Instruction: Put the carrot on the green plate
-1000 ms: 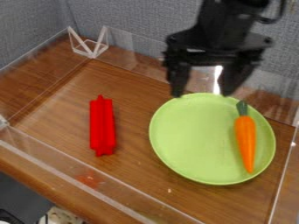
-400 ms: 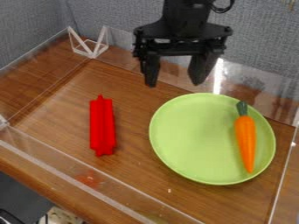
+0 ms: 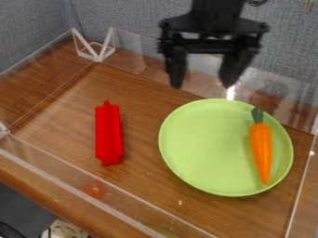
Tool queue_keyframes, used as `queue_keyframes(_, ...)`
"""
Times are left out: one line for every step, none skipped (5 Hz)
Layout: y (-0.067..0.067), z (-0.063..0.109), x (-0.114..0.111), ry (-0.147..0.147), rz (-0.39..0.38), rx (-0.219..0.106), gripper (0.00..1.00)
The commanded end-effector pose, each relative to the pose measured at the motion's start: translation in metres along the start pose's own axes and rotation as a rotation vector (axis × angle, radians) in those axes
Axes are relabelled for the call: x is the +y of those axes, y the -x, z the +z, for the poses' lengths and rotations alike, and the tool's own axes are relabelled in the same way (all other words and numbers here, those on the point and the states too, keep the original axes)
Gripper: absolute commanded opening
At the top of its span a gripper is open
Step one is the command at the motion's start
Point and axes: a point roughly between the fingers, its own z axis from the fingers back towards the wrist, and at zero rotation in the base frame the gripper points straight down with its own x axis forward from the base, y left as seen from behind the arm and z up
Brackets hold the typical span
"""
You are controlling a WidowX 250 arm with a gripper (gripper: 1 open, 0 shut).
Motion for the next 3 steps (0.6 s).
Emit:
queue_keyframes(0.004,0.016,-0.024,0.045,0.028,-0.004,1.00)
queue_keyframes(0.007,0.015,-0.045,0.050,0.039,0.022,0.00)
queue_keyframes(0.010,0.013,-0.054,0.054,0.055,0.032,1.00)
